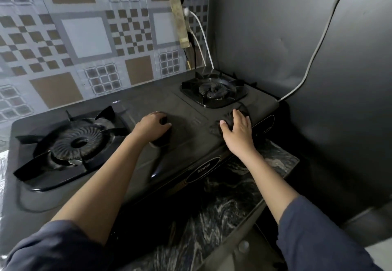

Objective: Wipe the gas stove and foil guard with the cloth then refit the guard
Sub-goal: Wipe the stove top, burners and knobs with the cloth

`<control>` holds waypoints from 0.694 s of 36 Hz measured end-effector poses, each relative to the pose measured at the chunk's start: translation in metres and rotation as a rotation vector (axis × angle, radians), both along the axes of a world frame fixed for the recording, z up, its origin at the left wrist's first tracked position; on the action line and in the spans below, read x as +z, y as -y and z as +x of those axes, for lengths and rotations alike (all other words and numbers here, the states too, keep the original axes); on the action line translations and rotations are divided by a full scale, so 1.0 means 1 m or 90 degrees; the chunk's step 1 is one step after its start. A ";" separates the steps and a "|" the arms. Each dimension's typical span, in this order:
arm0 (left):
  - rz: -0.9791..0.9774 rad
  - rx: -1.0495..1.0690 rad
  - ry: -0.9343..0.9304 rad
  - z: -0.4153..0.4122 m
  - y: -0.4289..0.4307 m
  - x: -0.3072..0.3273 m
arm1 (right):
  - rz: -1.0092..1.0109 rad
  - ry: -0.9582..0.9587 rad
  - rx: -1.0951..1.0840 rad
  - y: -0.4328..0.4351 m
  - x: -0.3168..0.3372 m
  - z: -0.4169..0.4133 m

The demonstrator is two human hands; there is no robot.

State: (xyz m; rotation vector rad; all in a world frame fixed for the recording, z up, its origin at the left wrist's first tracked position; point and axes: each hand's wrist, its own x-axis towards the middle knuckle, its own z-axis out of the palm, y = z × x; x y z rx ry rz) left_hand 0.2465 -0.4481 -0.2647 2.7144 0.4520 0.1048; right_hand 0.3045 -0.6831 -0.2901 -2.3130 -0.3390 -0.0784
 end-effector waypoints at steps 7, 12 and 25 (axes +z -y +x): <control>-0.003 0.007 -0.008 -0.011 0.001 0.002 | -0.222 -0.032 0.158 0.031 0.021 0.005; 0.005 0.047 -0.007 -0.013 0.008 0.002 | -0.295 0.160 0.269 0.050 0.017 0.024; 0.035 0.175 -0.010 -0.010 0.027 -0.005 | -0.198 0.387 0.441 0.028 0.003 0.062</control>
